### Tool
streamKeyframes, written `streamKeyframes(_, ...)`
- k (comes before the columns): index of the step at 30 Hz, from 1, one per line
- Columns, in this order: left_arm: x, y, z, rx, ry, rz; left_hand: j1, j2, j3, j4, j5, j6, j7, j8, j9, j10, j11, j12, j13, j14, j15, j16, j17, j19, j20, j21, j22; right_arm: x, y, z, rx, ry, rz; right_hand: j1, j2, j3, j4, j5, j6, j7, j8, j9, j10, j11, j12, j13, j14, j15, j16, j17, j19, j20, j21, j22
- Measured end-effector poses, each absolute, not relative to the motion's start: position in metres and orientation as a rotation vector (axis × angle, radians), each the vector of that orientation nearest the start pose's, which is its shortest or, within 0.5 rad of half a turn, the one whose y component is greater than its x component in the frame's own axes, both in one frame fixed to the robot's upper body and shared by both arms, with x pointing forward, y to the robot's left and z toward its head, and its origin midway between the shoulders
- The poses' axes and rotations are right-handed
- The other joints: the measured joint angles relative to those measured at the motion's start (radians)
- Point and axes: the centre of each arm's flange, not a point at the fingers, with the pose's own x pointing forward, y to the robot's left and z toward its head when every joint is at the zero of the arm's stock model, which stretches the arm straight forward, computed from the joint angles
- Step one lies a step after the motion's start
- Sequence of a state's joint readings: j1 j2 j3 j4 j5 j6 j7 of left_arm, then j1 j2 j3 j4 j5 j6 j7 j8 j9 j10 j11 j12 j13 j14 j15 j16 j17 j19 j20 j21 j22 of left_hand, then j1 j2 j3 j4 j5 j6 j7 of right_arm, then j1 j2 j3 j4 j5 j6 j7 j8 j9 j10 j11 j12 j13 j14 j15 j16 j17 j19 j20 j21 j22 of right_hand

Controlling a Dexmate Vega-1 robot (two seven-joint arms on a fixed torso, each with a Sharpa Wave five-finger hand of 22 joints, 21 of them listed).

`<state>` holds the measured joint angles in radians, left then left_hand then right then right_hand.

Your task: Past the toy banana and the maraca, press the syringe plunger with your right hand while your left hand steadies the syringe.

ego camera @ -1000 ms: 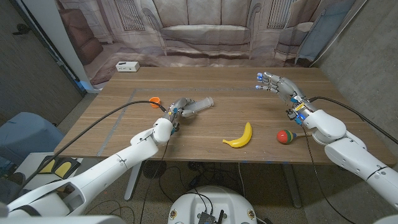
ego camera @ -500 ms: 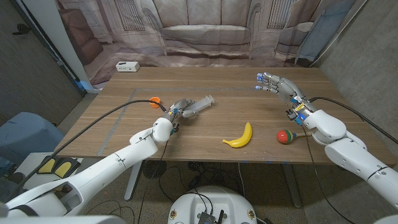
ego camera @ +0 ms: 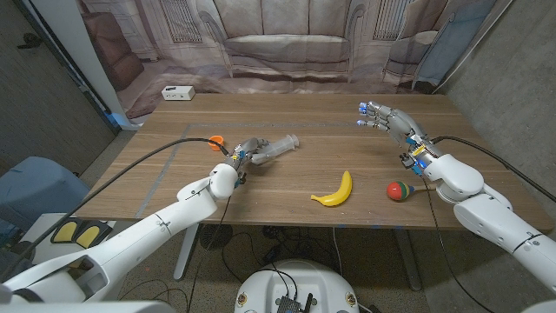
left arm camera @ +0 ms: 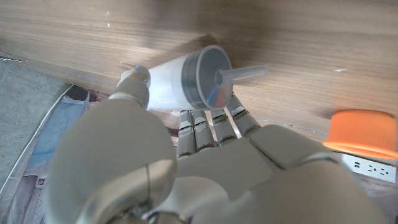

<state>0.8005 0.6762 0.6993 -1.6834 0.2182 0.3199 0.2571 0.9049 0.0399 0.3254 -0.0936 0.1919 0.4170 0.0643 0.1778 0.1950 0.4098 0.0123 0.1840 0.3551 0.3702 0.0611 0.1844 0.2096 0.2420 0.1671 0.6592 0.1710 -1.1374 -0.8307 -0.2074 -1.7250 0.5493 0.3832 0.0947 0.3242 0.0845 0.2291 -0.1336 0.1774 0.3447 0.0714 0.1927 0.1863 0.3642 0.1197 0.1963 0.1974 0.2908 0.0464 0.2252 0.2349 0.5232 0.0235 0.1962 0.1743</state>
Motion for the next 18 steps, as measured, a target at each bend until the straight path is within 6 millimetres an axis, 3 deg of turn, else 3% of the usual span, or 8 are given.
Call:
streamKeyframes(12,0.614,0.204,-0.039,1.006,-0.519,0.068,-0.050,-0.001,-0.026,0.018,-0.003,-0.058,-0.029,0.000,0.000,-0.055,0.009,0.000,-0.010,-0.051,-0.003,0.000,-0.005,-0.038,0.025,-0.033,0.004,0.534,-0.317,0.002,-0.310,-0.783,0.341,0.000,0.000,0.000,0.000,0.000,0.018,-0.007,0.004,0.000,0.000,0.000,0.000,0.000,0.000,0.000,0.000,0.000,0.000,0.000,0.000,0.000)
streamKeyframes(18,0.609,0.207,-0.034,0.992,-0.542,0.085,-0.083,-0.004,-0.034,0.026,-0.007,-0.080,-0.034,0.000,0.000,-0.078,0.018,0.000,-0.017,-0.076,-0.013,0.000,-0.008,-0.054,0.022,-0.050,0.004,0.534,-0.316,0.002,-0.309,-0.785,0.338,0.000,0.000,0.000,0.000,0.000,0.018,-0.007,0.004,0.000,0.000,0.000,0.000,0.000,0.000,0.000,0.000,0.000,-0.006,-0.006,0.000,0.000)
